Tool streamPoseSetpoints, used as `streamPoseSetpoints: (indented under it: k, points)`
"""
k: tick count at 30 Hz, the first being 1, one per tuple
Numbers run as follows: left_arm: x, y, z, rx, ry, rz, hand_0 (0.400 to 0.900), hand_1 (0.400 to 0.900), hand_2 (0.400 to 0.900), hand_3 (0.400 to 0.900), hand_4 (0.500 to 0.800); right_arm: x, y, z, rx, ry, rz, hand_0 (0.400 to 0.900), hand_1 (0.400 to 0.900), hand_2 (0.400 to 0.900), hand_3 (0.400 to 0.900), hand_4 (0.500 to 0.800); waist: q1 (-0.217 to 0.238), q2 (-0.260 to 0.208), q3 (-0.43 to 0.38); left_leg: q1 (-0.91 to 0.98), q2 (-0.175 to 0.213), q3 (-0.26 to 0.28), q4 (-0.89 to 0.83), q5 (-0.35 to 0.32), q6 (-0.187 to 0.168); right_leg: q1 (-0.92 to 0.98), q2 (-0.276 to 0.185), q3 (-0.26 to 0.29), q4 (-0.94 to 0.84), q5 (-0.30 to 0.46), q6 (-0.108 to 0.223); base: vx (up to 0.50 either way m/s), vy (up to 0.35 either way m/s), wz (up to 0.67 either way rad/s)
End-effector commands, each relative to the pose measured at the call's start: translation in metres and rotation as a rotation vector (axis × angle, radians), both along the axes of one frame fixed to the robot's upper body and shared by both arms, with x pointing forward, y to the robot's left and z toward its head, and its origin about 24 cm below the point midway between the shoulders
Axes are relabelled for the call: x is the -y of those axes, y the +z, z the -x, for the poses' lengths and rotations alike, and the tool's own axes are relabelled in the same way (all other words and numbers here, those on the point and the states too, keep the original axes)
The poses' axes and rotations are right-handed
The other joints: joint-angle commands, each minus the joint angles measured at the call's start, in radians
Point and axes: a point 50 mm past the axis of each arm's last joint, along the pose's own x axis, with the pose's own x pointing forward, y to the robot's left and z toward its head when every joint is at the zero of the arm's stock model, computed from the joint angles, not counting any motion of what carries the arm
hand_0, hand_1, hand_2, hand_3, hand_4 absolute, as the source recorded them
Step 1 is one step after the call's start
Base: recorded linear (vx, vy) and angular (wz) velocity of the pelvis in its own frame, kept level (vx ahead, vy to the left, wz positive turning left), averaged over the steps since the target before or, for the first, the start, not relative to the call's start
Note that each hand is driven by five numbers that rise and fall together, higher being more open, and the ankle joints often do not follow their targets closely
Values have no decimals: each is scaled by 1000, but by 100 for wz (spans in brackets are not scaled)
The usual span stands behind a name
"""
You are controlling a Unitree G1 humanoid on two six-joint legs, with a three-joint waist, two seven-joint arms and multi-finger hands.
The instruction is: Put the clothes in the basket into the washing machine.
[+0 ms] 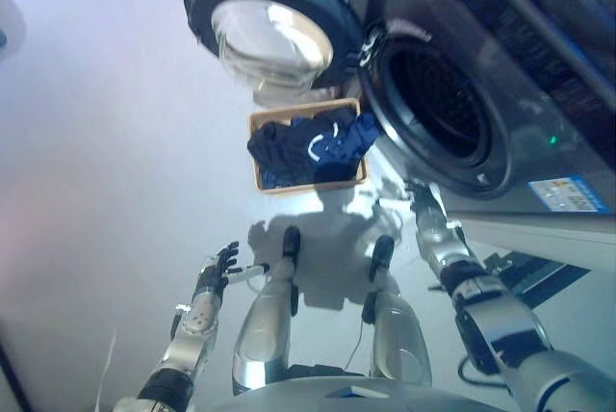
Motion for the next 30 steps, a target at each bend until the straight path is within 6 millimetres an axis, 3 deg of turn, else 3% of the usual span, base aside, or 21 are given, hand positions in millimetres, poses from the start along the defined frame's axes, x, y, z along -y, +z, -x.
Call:
streamPoseSetpoints:
  k: [1, 6, 9, 13, 17, 21, 23, 24, 30]
  points:
    - [-15, 12, 4, 78, 16, -39, 900, 900, 900, 900, 800, -2, 52, -25, 207, 64, 188, 900, 900, 900, 900, 800, 22, -31, 4, -93, -74, 9, 154, -104, 44, -76, -47, 16, 159, -67, 27, -75, 75, -1]
    - [0, 25, -9, 167, -32, -38, 900, 900, 900, 900, 800, 10, 132, -53, 388, 58, 505, 900, 900, 900, 900, 800, 54, -14, 52, -226, -95, 2, 239, -124, 52, -192, -67, 19, 229, -79, 31, -65, 66, 9]
    - [11, 34, -18, 224, -88, -41, 900, 900, 900, 900, 800, 25, 166, -56, 447, 16, 766, 900, 900, 900, 900, 800, 72, 1, 59, -287, -107, -11, 252, -121, 52, -246, -81, 7, 252, -84, 35, -27, 26, 25]
    - [26, 41, -27, 260, -150, -40, 900, 900, 900, 900, 800, 41, 203, -57, 504, -85, 923, 900, 900, 900, 900, 800, 96, 31, 59, -346, -128, -26, 264, -120, 55, -305, -102, -2, 275, -91, 41, 2, 35, 22]
    - [36, 54, -35, 321, -198, -29, 900, 900, 900, 900, 800, 60, 229, -52, 499, -156, 1120, 900, 900, 900, 900, 800, 113, 60, 59, -410, -148, -34, 289, -123, 59, -371, -123, -3, 313, -96, 47, -1, 41, 17]
    - [49, 68, -41, 384, -248, -1, 900, 900, 900, 900, 800, 88, 251, -41, 484, -276, 1164, 900, 900, 900, 900, 800, 136, 105, 59, -488, -171, -39, 313, -123, 63, -454, -146, -5, 342, -94, 53, -14, 48, 15]
    - [51, 73, -41, 404, -261, 1, 900, 900, 900, 900, 800, 92, 256, -39, 492, -297, 1142, 900, 900, 900, 900, 800, 144, 116, 59, -505, -175, -39, 315, -123, 65, -478, -148, 0, 353, -94, 54, 42, 33, 1]
    - [54, 75, -40, 414, -270, 17, 900, 900, 900, 900, 800, 102, 262, -34, 505, -347, 1106, 900, 900, 900, 900, 800, 155, 133, 59, -521, -178, -44, 331, -153, 62, -503, -155, 11, 382, -129, 66, 88, 41, 6]
    - [57, 82, -41, 448, -261, 45, 900, 900, 900, 900, 800, 122, 276, -23, 537, -444, 1002, 900, 900, 900, 900, 800, 168, 182, 59, -607, -204, -46, 365, -153, 69, -613, -193, 37, 476, -155, 71, 3, 46, 16]
